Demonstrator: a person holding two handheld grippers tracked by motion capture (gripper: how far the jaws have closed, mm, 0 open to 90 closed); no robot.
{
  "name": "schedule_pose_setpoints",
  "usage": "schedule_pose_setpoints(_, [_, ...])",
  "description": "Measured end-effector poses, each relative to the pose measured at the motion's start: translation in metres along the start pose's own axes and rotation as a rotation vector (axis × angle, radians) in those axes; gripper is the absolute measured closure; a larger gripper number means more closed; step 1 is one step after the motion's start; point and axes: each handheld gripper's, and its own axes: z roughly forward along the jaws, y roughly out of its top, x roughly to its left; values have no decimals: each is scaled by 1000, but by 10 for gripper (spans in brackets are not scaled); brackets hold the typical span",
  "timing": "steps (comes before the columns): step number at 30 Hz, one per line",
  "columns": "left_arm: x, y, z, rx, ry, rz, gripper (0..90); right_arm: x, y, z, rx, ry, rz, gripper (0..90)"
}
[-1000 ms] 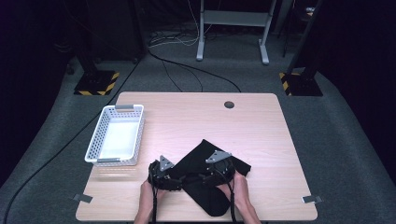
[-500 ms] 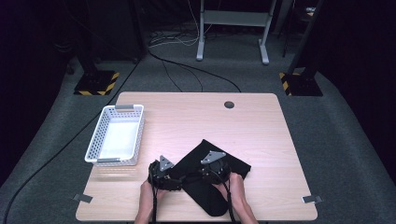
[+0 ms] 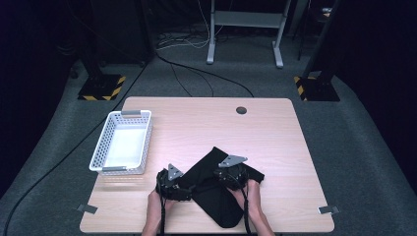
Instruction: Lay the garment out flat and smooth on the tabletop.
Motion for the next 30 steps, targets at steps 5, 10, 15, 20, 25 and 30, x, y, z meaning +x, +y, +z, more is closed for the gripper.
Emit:
schedule_pose_setpoints(5, [0, 0, 0, -1, 0, 0, 62, -6, 2, -5, -27, -1, 31, 855])
schedule_pose_setpoints(10, [0, 0, 0, -2, -1, -2, 63, -13, 2, -10, -37, -5, 49, 856])
schedule_pose_setpoints(15, [0, 0, 0, -2, -1, -2, 64, -22, 1, -13, -57, 4, 82, 861])
schedule_pose_setpoints(20, [0, 0, 0, -3, -1, -2, 65, -28, 3, -14, -56, -6, 91, 861])
schedule_pose_setpoints(25, [0, 0, 0, -2, -1, -1, 65, -35, 6, -18, -67, -11, 109, 862])
schedule_pose_setpoints(30, [0, 0, 0, -2, -1, 0, 66, -42, 12, -21, -70, -27, 115, 863])
